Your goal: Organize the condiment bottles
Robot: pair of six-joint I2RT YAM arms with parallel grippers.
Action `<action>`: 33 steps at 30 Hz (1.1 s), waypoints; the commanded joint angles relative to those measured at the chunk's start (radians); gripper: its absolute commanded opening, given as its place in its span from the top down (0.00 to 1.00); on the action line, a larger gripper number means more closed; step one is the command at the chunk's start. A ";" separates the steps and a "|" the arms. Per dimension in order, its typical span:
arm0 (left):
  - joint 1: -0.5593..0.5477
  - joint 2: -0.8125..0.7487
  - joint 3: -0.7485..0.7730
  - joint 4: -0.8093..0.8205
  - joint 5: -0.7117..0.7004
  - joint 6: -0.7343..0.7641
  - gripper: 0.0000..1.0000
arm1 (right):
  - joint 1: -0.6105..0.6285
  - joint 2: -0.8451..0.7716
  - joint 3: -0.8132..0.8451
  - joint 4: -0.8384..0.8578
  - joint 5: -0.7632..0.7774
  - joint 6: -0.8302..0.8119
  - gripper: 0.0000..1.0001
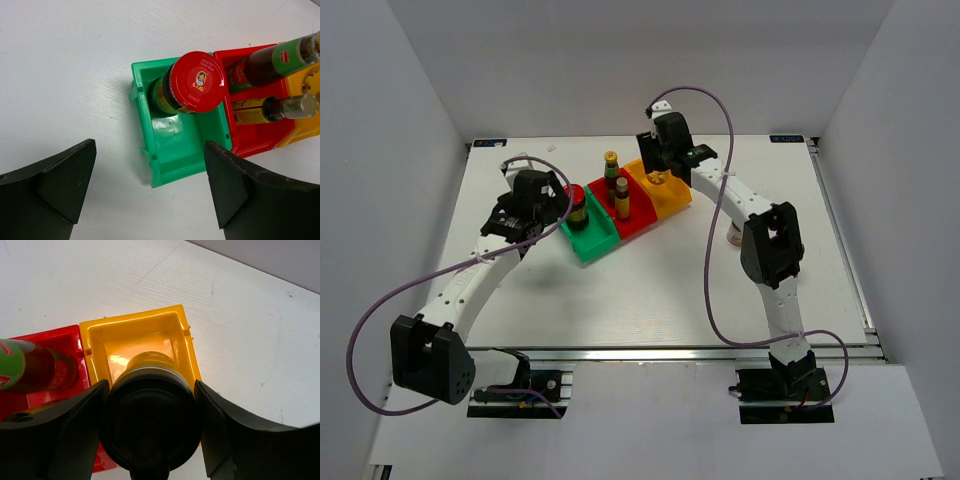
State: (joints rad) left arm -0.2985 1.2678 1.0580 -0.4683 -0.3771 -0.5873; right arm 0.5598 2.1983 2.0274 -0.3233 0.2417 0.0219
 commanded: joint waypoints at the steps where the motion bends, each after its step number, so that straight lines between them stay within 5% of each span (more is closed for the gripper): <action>1: -0.001 0.007 -0.006 0.036 0.010 0.012 0.02 | -0.008 0.004 0.054 0.161 0.007 -0.017 0.72; 19: 0.004 0.030 -0.053 0.088 -0.013 0.027 0.02 | -0.009 0.189 0.100 0.265 0.028 -0.042 0.66; 22: 0.005 0.033 -0.064 0.094 -0.016 0.029 0.02 | -0.009 0.192 0.088 0.267 0.038 -0.037 0.53; 27: 0.004 0.047 -0.055 0.088 -0.005 0.032 0.02 | -0.009 0.179 0.093 0.270 0.021 -0.034 0.12; 33: 0.006 0.025 -0.046 0.088 0.012 0.038 0.02 | -0.009 0.117 0.099 0.260 -0.010 -0.048 0.11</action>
State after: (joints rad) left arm -0.2970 1.3243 1.0008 -0.3882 -0.3763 -0.5613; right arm 0.5556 2.3943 2.0739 -0.1059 0.2504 -0.0101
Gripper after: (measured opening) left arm 0.982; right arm 0.893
